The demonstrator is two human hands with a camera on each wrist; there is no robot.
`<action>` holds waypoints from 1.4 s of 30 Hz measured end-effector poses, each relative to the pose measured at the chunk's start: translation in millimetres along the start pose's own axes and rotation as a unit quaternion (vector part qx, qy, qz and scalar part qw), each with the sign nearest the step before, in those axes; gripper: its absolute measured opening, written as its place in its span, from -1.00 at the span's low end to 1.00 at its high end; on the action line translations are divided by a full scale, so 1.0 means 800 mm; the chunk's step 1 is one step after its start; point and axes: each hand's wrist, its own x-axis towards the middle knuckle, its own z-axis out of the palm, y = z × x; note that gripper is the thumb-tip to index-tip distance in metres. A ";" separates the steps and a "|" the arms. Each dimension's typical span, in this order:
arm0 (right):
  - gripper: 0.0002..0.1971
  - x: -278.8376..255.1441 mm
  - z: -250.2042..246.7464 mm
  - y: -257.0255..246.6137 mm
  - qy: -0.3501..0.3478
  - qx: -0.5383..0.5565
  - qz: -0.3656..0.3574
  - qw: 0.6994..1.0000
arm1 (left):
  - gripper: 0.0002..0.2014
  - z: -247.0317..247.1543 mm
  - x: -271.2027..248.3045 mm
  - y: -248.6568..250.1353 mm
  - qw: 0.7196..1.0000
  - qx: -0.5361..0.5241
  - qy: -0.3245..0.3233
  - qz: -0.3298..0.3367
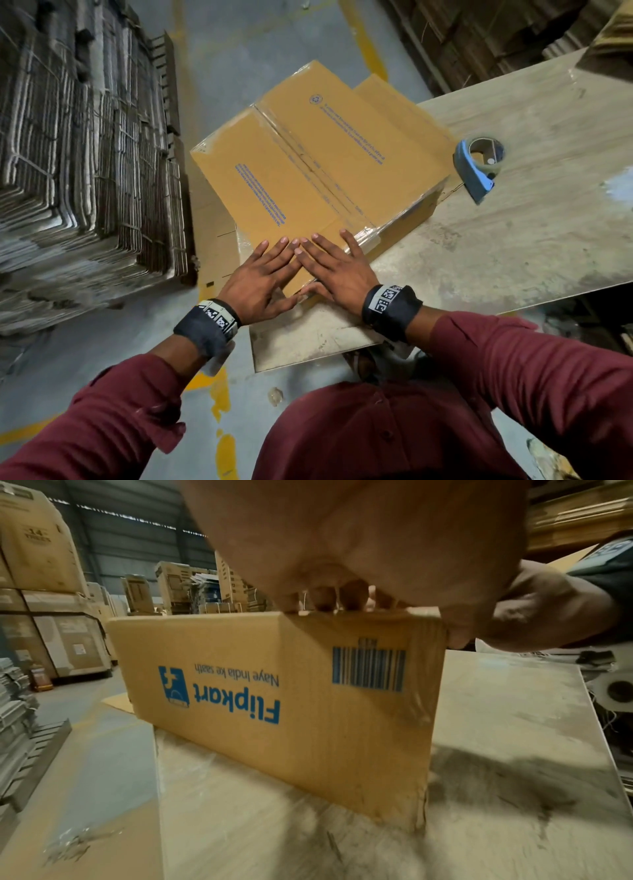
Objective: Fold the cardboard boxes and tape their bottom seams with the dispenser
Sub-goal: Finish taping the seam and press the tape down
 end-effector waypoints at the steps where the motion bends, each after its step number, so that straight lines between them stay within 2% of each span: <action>1: -0.31 0.001 -0.004 -0.001 0.004 0.017 -0.016 1.000 | -0.23 -0.005 -0.003 -0.001 1.000 -0.008 0.001 -0.004; 4: -0.31 -0.009 -0.029 0.020 0.035 0.089 -0.037 0.995 | -0.28 -0.032 0.011 0.008 1.000 0.013 -0.007 -0.023; 6: -0.36 -0.028 -0.051 0.051 0.080 0.130 0.024 0.988 | -0.38 -0.059 0.040 0.027 0.998 0.041 -0.012 -0.036; 8: -0.45 -0.054 -0.070 0.094 0.152 0.181 0.120 0.964 | -0.45 -0.084 0.085 0.049 0.998 0.046 -0.011 -0.048; 10: -0.51 -0.081 -0.086 0.146 0.226 0.243 0.250 0.909 | -0.47 -0.100 0.142 0.069 0.998 0.021 -0.014 -0.062; 12: -0.51 -0.106 -0.092 0.198 0.241 0.310 0.392 0.832 | -0.45 -0.107 0.204 0.087 0.996 -0.035 -0.021 -0.082; 13: -0.48 -0.116 -0.092 0.218 0.233 0.341 0.438 0.798 | -0.43 -0.107 0.234 0.097 0.994 -0.063 -0.018 -0.090; 14: -0.45 -0.125 -0.087 0.237 0.222 0.365 0.462 0.777 | -0.41 -0.105 0.261 0.107 0.992 -0.079 -0.016 -0.096; 15: -0.43 -0.130 -0.081 0.252 0.209 0.380 0.466 0.771 | -0.38 -0.102 0.285 0.118 0.991 -0.083 -0.019 -0.099; 19: -0.52 -0.118 -0.057 0.280 0.163 0.413 0.420 0.792 | -0.36 -0.070 0.343 0.154 0.989 -0.071 -0.076 -0.107; 23: -0.72 -0.104 -0.042 0.280 0.171 0.453 0.387 0.784 | -0.47 -0.050 0.360 0.183 0.980 0.015 -0.119 -0.161; 26: -0.79 -0.105 -0.034 0.283 0.173 0.453 0.381 0.788 | -0.47 -0.046 0.365 0.191 0.967 0.055 -0.160 -0.190; 30: -0.85 -0.102 -0.042 0.311 0.123 0.479 0.377 0.783 | -0.60 -0.058 0.379 0.191 0.962 0.077 -0.137 -0.224; 33: -0.86 -0.101 -0.059 0.334 0.058 0.464 0.349 0.812 | -0.60 -0.069 0.391 0.190 0.958 0.080 -0.135 -0.239; 35: -0.87 -0.103 -0.069 0.348 0.021 0.425 0.328 0.843 | -0.56 -0.070 0.396 0.189 0.954 0.064 -0.126 -0.264; 37: -0.83 -0.106 -0.074 0.365 0.031 0.332 0.321 0.886 | -0.50 -0.070 0.403 0.190 0.949 0.038 -0.085 -0.302; 39: -0.67 -0.111 -0.075 0.388 0.048 0.202 0.317 0.926 | -0.50 -0.068 0.408 0.193 0.944 0.005 -0.034 -0.328; 41: -0.46 -0.116 -0.072 0.406 -0.049 0.111 0.316 0.941 | -0.40 -0.063 0.411 0.195 0.942 -0.032 -0.017 -0.333; 42: -0.44 -0.119 -0.070 0.414 -0.113 0.083 0.314 0.939 | -0.30 -0.057 0.413 0.194 0.941 -0.048 -0.024 -0.334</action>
